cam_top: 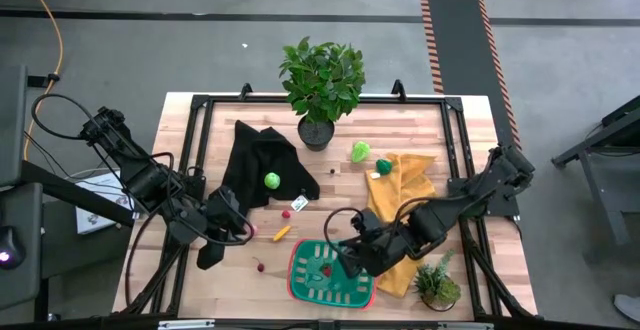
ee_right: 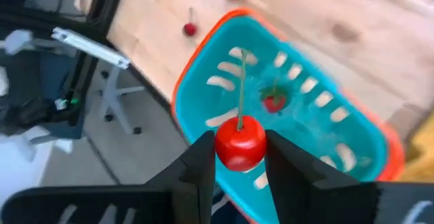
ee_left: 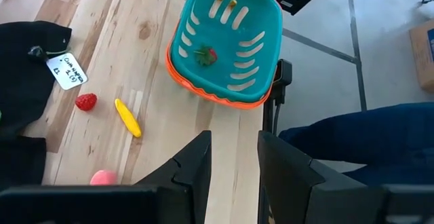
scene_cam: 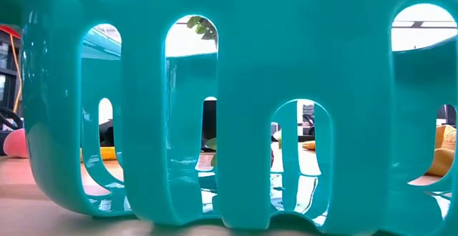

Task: Pick and placing Produce into tupperware
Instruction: Put the top red cherry into the blue bin

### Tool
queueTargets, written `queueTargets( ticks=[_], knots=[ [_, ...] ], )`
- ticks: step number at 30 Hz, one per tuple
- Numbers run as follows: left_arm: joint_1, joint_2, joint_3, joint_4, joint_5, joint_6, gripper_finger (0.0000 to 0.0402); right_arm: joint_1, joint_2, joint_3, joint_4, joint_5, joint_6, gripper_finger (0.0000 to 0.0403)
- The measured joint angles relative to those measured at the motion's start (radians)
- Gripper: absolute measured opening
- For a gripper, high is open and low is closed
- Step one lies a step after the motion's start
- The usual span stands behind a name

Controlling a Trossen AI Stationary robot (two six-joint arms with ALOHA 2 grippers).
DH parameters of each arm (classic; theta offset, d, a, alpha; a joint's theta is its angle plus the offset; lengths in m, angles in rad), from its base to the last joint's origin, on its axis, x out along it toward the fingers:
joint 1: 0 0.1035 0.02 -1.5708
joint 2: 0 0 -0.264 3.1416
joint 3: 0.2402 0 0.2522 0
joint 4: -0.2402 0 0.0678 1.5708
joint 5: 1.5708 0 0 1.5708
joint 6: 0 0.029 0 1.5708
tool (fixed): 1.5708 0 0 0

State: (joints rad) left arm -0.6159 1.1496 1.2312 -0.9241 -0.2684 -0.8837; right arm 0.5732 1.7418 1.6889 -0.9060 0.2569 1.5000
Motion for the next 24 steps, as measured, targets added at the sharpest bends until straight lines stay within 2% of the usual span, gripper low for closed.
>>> queueTargets(
  ticks=[4,12,16,24],
  knots=[
    [0.0,0.0,0.0,0.0,0.0,0.0,0.0111,0.0,0.05,0.096,-0.106,0.005,-0.015,0.0094],
    [0.0,0.0,0.0,-0.011,0.0,0.0,0.0111,-0.012,0.258,0.386,-0.376,-0.05,-0.11,0.0094],
    [0.0,0.0,0.0,-0.026,0.0,0.0,0.0111,-0.013,0.344,0.494,-0.456,-0.076,-0.136,0.0094],
    [0.0,0.0,0.0,-0.03,0.014,0.022,0.0111,-0.012,0.444,0.535,-0.474,-0.145,-0.136,0.0094]
  ],
)
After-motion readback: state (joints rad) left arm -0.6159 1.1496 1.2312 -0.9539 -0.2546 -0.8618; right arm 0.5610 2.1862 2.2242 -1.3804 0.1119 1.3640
